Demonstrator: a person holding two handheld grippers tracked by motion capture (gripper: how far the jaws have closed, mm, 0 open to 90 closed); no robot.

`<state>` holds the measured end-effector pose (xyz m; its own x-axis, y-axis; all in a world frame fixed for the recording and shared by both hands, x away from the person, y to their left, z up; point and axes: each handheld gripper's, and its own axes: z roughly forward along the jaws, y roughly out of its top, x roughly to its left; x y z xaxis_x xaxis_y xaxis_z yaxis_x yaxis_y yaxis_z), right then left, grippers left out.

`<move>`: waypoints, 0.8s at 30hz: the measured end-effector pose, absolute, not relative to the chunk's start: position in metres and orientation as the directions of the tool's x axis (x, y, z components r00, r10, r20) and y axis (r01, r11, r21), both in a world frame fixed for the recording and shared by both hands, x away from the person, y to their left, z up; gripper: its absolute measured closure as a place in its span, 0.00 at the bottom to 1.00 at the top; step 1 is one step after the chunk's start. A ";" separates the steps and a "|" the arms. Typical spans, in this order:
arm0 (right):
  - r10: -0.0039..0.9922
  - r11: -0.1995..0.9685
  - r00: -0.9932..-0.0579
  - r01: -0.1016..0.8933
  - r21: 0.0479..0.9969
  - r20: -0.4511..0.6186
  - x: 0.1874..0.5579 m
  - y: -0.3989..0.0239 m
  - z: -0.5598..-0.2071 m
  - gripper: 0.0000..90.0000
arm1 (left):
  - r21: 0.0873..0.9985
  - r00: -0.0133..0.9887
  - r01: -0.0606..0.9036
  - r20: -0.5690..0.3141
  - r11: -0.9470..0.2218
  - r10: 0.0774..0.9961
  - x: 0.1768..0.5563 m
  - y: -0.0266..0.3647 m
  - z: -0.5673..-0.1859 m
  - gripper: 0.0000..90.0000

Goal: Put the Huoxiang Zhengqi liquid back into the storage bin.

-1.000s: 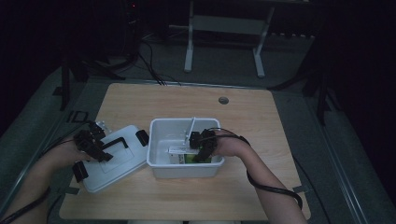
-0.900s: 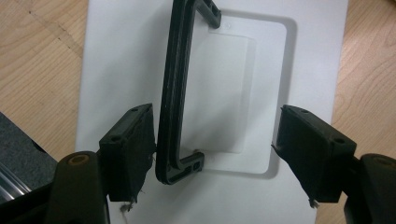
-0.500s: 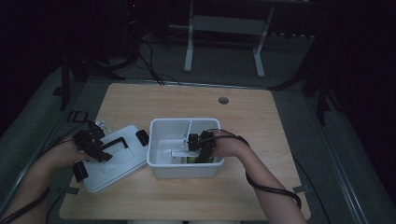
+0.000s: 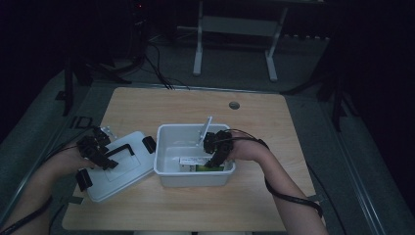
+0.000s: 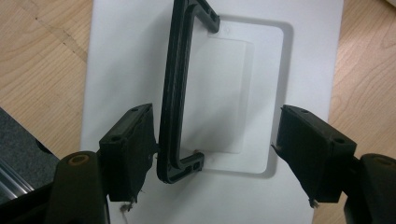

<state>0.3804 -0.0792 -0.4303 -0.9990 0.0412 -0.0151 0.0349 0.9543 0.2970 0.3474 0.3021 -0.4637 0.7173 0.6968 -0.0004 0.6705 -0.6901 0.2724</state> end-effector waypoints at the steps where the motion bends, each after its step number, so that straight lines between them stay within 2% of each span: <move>1: 0.043 0.952 -0.999 0.036 0.305 -0.015 0.380 -0.080 -0.428 0.49 | 0.273 0.718 0.669 0.003 -0.691 0.696 0.347 0.302 -0.463 0.31; 5: 0.060 0.934 -0.998 0.047 0.354 -0.025 0.381 -0.088 -0.416 0.43 | 0.284 0.715 0.668 0.011 -0.688 0.699 0.348 0.302 -0.463 0.31; 13: 0.105 0.901 -0.994 0.094 0.424 -0.004 0.382 -0.105 -0.407 0.24 | 0.288 0.709 0.674 0.008 -0.681 0.705 0.349 0.303 -0.464 0.31; 24: 0.161 0.879 -0.984 0.110 0.464 -0.071 0.385 -0.138 -0.395 0.19 | 0.288 0.695 0.689 -0.002 -0.665 0.719 0.351 0.308 -0.467 0.33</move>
